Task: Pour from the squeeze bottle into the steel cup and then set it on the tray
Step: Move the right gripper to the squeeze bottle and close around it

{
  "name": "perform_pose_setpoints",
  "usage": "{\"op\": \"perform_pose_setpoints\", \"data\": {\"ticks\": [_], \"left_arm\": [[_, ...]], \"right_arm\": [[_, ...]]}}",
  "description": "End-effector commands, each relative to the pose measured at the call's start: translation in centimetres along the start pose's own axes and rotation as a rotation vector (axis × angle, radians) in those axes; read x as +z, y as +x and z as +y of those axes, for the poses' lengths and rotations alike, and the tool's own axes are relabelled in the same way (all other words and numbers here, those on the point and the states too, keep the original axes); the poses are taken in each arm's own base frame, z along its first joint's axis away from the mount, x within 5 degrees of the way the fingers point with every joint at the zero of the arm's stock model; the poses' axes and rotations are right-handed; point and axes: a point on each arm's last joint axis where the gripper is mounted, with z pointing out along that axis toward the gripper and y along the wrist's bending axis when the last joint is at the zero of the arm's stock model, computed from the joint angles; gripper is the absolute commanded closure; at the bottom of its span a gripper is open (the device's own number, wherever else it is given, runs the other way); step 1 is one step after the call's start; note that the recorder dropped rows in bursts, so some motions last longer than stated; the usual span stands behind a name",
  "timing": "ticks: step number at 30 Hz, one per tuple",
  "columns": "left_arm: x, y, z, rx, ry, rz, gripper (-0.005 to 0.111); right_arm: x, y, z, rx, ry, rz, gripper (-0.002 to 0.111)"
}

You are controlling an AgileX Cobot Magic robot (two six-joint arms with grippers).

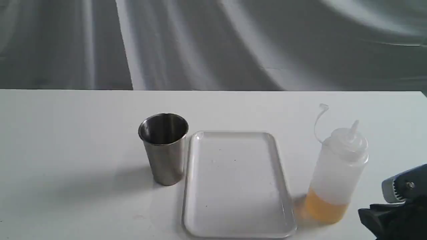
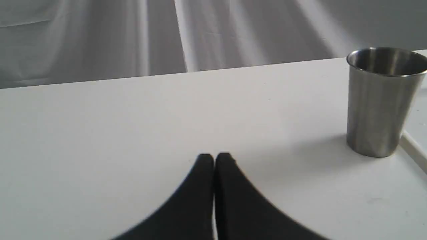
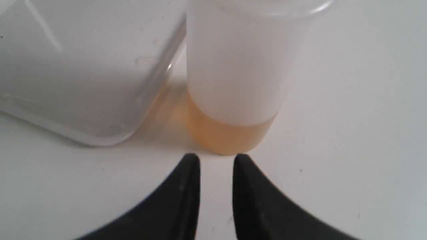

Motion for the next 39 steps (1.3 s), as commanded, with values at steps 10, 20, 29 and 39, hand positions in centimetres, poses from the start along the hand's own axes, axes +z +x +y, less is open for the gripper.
{"op": "perform_pose_setpoints", "data": {"ticks": [10, 20, 29, 39], "left_arm": [[0.0, 0.1, 0.0, -0.003, -0.001, -0.006, 0.107], [0.0, 0.1, 0.0, -0.003, -0.001, -0.006, 0.107], [0.0, 0.1, 0.0, -0.006, -0.001, -0.006, 0.107], [0.0, 0.1, 0.0, -0.003, -0.001, -0.006, 0.107]], "right_arm": [[0.0, 0.0, 0.1, 0.124, -0.002, -0.015, 0.017], [0.1, -0.1, 0.1, 0.135, -0.002, -0.018, 0.016], [2.3, 0.1, 0.0, 0.130, 0.005, -0.049, 0.016], [4.5, 0.5, 0.1, 0.131, 0.014, -0.085, 0.016]]}}
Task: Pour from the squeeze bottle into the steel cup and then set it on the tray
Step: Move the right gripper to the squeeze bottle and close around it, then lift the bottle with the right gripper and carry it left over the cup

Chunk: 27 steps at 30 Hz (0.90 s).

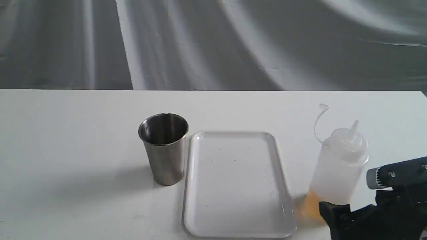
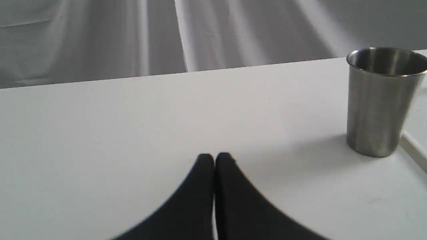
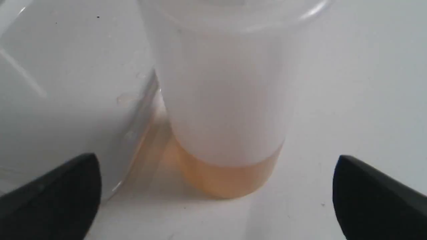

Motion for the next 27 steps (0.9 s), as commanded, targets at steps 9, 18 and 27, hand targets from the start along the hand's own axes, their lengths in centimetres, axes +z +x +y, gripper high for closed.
{"op": "perform_pose_setpoints", "data": {"ticks": [9, 18, 27], "left_arm": [[0.0, 0.1, 0.0, -0.005, -0.001, -0.006, 0.107], [0.0, 0.1, 0.0, -0.005, -0.001, -0.006, 0.107], [0.0, 0.1, 0.0, -0.002, -0.001, -0.006, 0.107]], "right_arm": [[2.7, -0.9, 0.2, -0.007, -0.003, -0.067, 0.016], [5.9, -2.3, 0.3, -0.007, -0.003, -0.063, 0.016], [6.6, -2.1, 0.3, -0.007, -0.003, -0.051, 0.018]]}}
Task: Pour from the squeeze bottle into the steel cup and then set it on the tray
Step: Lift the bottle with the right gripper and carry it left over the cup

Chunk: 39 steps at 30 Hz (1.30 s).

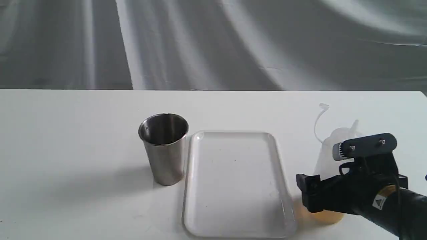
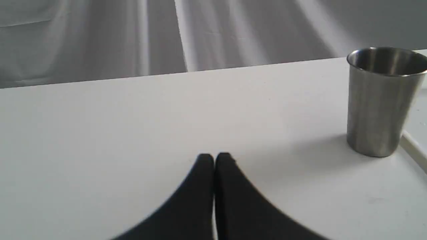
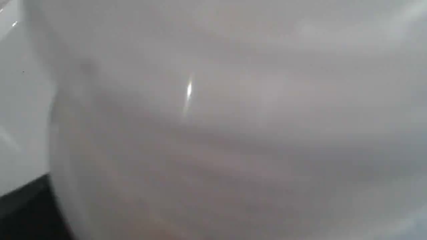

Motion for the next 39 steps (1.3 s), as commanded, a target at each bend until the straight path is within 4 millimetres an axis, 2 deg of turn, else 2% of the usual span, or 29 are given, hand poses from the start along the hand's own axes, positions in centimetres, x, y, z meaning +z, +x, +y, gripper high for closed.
{"op": "perform_pose_setpoints", "data": {"ticks": [1, 6, 9, 16, 23, 27, 30, 34, 39], "left_arm": [[0.0, 0.1, 0.0, -0.002, -0.001, -0.006, 0.107], [0.0, 0.1, 0.0, -0.005, -0.001, -0.006, 0.107], [0.0, 0.1, 0.0, -0.005, -0.001, -0.006, 0.107], [0.0, 0.1, 0.0, -0.005, -0.001, -0.006, 0.107], [0.0, 0.1, 0.0, -0.002, -0.001, -0.006, 0.107], [0.0, 0.1, 0.0, -0.002, -0.001, -0.006, 0.107], [0.0, 0.1, 0.0, -0.005, -0.001, -0.006, 0.107], [0.0, 0.1, 0.0, -0.005, -0.001, -0.006, 0.107], [0.0, 0.1, 0.0, -0.005, -0.001, -0.006, 0.107]], "right_arm": [[0.0, -0.2, 0.1, -0.007, -0.008, -0.014, 0.019], [0.0, -0.2, 0.1, -0.007, -0.008, -0.014, 0.025], [0.0, -0.2, 0.1, -0.007, -0.008, -0.014, 0.036], [0.0, -0.2, 0.1, -0.007, -0.008, -0.014, 0.073], [-0.2, -0.5, 0.1, -0.002, -0.008, -0.029, 0.090], [-1.4, -1.9, 0.1, -0.001, -0.010, -0.070, 0.091], [-3.0, -3.5, 0.0, 0.021, -0.002, -0.110, 0.091], [-5.3, -5.5, 0.2, -0.018, -0.016, -0.013, 0.091], [-7.9, -9.4, 0.3, -0.059, -0.027, 0.046, 0.091]]}}
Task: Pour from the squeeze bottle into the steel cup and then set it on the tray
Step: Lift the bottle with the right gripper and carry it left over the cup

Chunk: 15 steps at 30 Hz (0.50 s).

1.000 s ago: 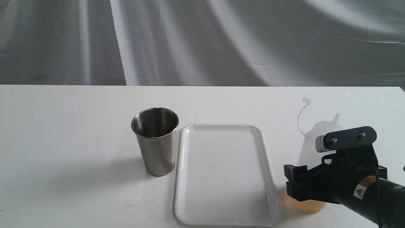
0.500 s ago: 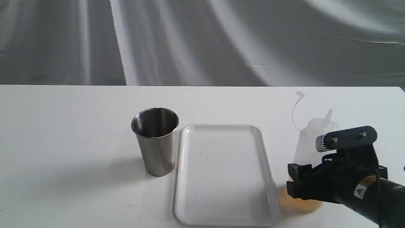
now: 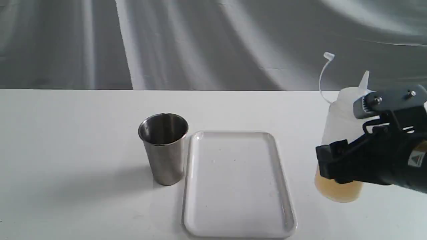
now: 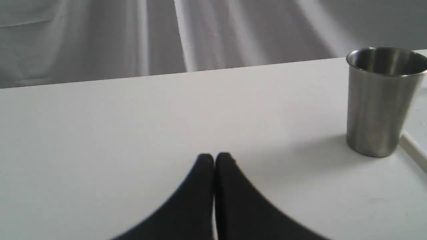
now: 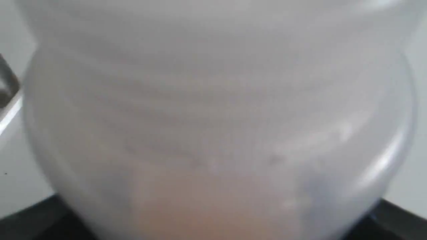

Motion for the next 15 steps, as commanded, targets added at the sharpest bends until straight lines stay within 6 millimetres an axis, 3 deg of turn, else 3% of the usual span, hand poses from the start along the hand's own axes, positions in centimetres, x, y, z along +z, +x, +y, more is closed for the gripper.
{"op": "perform_pose_setpoints", "data": {"ticks": [1, 9, 15], "left_arm": [[0.0, 0.1, 0.0, -0.005, -0.001, -0.006, 0.107], [0.0, 0.1, 0.0, -0.002, -0.001, -0.006, 0.107], [0.0, 0.1, 0.0, -0.006, -0.001, -0.006, 0.107]], "right_arm": [[-2.2, -3.2, 0.0, -0.037, 0.005, -0.003, 0.091], [-4.7, -9.4, 0.2, -0.205, 0.105, 0.024, 0.080], [-3.4, -13.0, 2.9, -0.329, 0.080, -0.033, 0.081]]}}
